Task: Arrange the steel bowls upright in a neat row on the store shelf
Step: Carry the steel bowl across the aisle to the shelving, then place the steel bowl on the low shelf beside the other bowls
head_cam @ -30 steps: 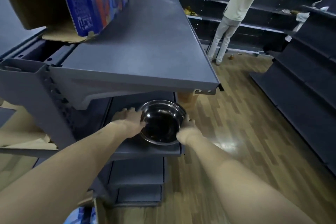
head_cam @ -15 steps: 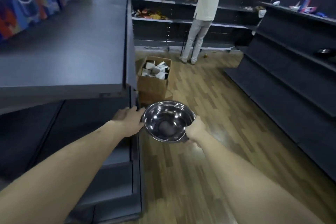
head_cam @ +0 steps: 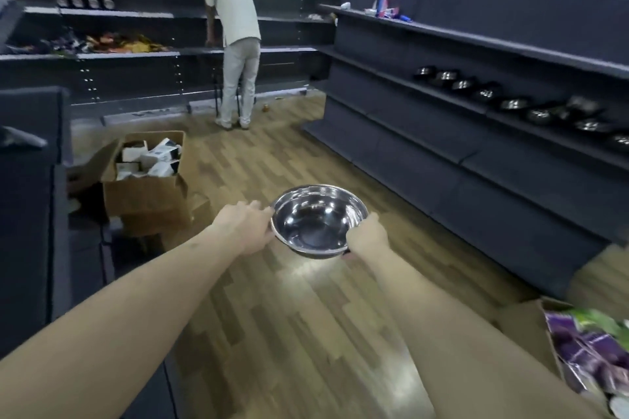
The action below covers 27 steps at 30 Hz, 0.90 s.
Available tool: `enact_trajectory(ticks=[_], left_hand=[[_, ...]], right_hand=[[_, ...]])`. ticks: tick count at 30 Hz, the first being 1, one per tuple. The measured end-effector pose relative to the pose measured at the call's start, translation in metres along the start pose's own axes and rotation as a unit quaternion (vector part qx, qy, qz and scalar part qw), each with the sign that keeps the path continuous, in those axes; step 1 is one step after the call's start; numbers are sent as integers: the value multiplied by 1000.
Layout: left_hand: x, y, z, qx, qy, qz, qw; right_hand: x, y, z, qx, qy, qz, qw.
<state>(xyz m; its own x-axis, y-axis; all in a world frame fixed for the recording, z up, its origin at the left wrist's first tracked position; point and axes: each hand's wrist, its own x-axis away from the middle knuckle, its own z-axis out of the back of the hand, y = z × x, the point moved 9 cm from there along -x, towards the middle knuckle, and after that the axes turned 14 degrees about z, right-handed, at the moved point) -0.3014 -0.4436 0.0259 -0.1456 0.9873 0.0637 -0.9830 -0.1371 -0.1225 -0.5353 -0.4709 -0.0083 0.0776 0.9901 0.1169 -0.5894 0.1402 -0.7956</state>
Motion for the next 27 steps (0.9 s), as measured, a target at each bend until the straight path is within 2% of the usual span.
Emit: enact_trajectory(ticks=[3,7,13,20,27], left_hand=[[-31,45,3,-3,0,-32,999],[-82,101,-3,-7,-12,-73,997],[-186,177,1,-13,-13,-129,991],[-310,229,9,-11,-31,-152,988],[-394,270,28,-12,-31,-182,983]], right_hand=[[-27,29,32,-10,43,-24,999],[-67,58,72,31,94,-50,994],[-143,87,127,56,135,-93,985],[-254,95,178,56,187,-125,973],[-333,95,188,40,225,-127,965]])
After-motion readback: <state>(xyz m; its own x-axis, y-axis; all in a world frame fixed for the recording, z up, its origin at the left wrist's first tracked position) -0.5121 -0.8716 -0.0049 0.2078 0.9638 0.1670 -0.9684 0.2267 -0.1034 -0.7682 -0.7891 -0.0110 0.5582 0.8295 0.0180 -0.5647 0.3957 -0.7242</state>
